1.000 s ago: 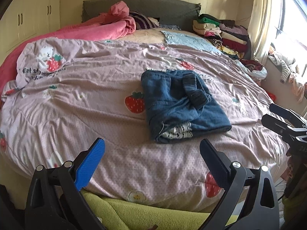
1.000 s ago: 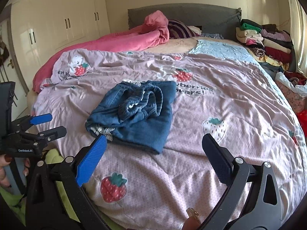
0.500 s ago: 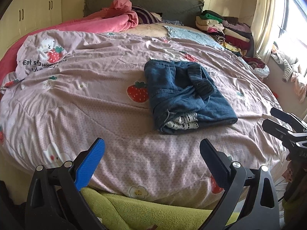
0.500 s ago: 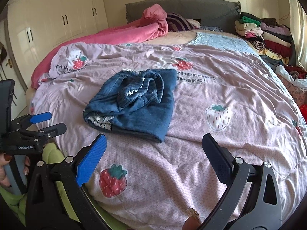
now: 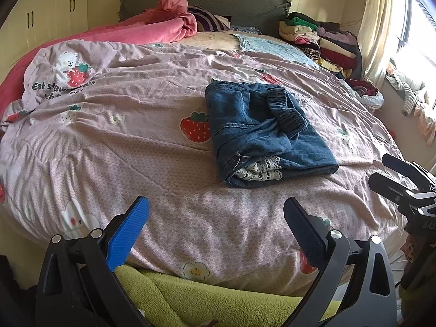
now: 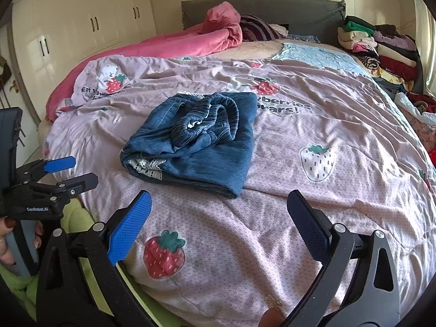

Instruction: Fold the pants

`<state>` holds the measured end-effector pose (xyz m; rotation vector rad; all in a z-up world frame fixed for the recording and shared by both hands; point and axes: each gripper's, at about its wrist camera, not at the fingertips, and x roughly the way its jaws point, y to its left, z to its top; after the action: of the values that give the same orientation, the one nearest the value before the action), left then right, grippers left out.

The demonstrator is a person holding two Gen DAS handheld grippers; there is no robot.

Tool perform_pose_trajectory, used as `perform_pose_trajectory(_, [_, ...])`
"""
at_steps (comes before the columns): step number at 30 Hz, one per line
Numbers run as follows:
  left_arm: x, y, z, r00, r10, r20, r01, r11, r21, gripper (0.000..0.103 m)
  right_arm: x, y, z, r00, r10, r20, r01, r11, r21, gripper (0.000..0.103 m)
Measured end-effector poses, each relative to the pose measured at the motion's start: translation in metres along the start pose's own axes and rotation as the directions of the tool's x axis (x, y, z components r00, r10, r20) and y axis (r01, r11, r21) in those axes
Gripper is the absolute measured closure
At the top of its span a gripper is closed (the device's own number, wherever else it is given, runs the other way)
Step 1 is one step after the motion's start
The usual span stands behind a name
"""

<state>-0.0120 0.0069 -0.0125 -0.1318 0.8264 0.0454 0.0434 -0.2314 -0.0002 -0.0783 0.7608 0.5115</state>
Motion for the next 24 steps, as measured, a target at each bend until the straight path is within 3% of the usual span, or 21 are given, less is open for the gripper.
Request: perform_pose_trajectory(24, [-0.0047,0.0009,0.0017,1.000,0.008,-0.002,-0.008,1.000,0.001,0.004,-0.0025,0.0014,0.0018,1.000,-0.004,0.005,0.004,1.000,-0.003,0.009])
